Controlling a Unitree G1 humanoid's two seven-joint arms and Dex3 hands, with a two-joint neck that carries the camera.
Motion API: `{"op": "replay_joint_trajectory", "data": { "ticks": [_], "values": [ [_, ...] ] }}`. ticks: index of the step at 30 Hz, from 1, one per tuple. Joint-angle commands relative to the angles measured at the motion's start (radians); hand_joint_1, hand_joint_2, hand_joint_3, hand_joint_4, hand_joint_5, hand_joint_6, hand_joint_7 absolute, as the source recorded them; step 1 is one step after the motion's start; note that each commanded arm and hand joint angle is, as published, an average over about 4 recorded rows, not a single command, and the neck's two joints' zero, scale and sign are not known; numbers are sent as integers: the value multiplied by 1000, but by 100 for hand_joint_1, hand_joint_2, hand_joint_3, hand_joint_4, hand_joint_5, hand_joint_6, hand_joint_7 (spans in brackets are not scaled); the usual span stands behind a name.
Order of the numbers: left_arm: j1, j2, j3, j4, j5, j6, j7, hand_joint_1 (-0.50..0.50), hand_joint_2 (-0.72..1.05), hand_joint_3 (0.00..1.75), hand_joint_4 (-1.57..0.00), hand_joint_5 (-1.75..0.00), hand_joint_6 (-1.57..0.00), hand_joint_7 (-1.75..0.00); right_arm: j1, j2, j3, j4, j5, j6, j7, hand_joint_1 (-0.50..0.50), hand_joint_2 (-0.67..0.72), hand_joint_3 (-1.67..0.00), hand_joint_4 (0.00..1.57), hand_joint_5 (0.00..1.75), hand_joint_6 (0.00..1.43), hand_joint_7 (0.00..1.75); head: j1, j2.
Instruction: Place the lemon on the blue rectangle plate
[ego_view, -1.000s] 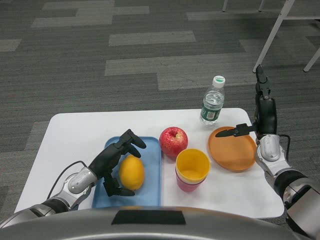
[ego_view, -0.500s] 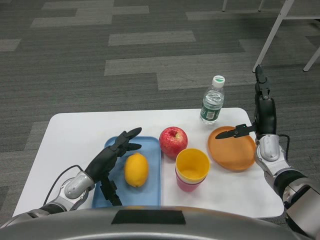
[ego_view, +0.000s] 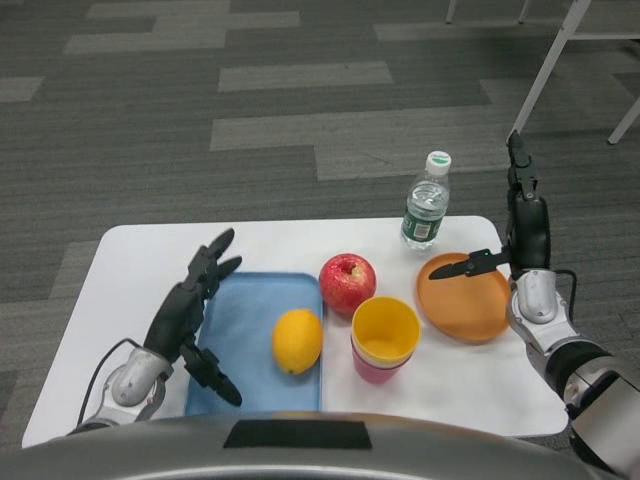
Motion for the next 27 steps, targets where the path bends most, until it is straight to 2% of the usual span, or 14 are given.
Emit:
{"op": "replay_joint_trajectory", "data": {
  "ticks": [1, 6, 9, 14, 16, 20, 23, 27],
  "values": [
    [13, -16, 123, -80, 18, -11, 0, -49, -72, 4, 0, -46, 0, -28, -10, 6, 8, -5, 6, 2, -4, -42, 19, -8, 4, 0, 0, 0, 3, 0],
    [12, -1, 269, -186, 97, 1, -7, -48, -72, 9, 0, -38, 0, -28, -10, 10, 11, 0, 6, 2, -4, -42, 15, -8, 3, 0, 0, 0, 5, 4],
    [7, 17, 315, -216, 106, 16, -11, -46, -72, 9, 0, -31, 0, -28, -10, 14, 11, 1, 4, 3, -3, -42, 15, -8, 3, 0, 0, 0, 1, 7],
    [0, 29, 380, -245, 106, 30, -16, -46, -72, 9, 0, -31, 0, -28, -10, 22, 6, 2, 4, 2, -2, -42, 19, -4, 3, 0, 0, 0, -2, 9],
    [-1, 31, 396, -258, 106, 34, -17, -46, -72, 9, 0, -31, 0, -28, -10, 28, 3, 4, 4, 2, -2, -42, 19, -8, 4, 0, 0, 0, -2, 14],
    [-5, 47, 400, -271, 106, 44, -19, -42, -72, 9, 0, -28, 0, -28, -11, 39, 2, 10, 4, 2, -2, -42, 15, -2, 3, 0, 0, 0, -5, 26],
    [-10, 58, 400, -272, 106, 51, -19, -40, -72, 9, 0, -23, 0, -28, -12, 42, 4, 15, 4, 2, -2, -42, 15, -8, 3, 0, 0, 0, -3, 29],
    [-22, 72, 400, -273, 105, 60, -25, -37, -72, 9, 0, -21, 0, -28, -15, 44, 6, 19, 4, 2, -2, -42, 15, -8, 3, 0, 0, 0, -4, 31]
  ]
}}
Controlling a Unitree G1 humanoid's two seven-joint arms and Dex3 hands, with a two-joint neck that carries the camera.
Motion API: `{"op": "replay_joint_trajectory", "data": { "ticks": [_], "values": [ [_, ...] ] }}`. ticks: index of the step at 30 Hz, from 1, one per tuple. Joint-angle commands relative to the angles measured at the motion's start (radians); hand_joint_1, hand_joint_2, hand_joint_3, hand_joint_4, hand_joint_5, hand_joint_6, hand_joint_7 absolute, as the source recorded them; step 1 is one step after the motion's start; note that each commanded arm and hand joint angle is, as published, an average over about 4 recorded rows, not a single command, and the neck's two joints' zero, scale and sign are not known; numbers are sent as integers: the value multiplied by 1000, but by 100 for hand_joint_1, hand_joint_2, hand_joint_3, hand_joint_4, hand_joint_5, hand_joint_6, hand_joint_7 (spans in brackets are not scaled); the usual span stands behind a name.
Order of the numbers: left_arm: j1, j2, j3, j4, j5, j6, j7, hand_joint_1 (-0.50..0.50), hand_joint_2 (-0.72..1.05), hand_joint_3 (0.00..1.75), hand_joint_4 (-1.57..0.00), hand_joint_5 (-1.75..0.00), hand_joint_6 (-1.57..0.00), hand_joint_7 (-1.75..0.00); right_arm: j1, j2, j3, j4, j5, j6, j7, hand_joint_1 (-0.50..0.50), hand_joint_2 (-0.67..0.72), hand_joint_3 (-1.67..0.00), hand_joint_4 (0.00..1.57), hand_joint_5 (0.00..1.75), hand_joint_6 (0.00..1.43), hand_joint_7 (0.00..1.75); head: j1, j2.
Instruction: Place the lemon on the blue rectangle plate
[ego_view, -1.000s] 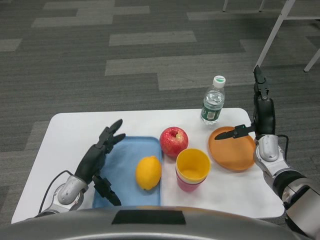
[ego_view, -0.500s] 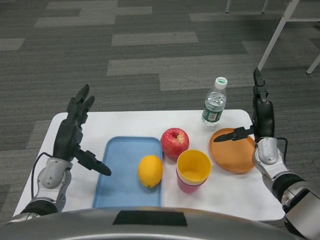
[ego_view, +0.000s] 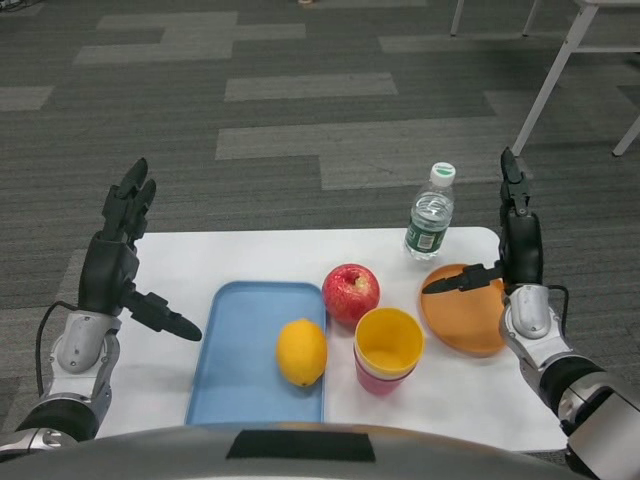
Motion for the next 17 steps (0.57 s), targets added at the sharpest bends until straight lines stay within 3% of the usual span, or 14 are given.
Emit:
{"op": "replay_joint_trajectory", "data": {
  "ticks": [1, 17],
  "values": [
    [-20, 24, 4, -10, 3, 16, -9, -36, -72, 9, 0, -21, 0, -28, -15, 7, -2, 9, 4, 1, -2, -42, 15, -8, 3, 0, 0, 0, -1, 1],
    [-69, 43, -7, -9, 0, 28, -15, -29, -72, 9, 0, -21, 0, -35, -17, 11, -1, 11, 4, 3, -1, -42, 15, -8, 3, 0, 0, 0, -12, 11]
  ]
}}
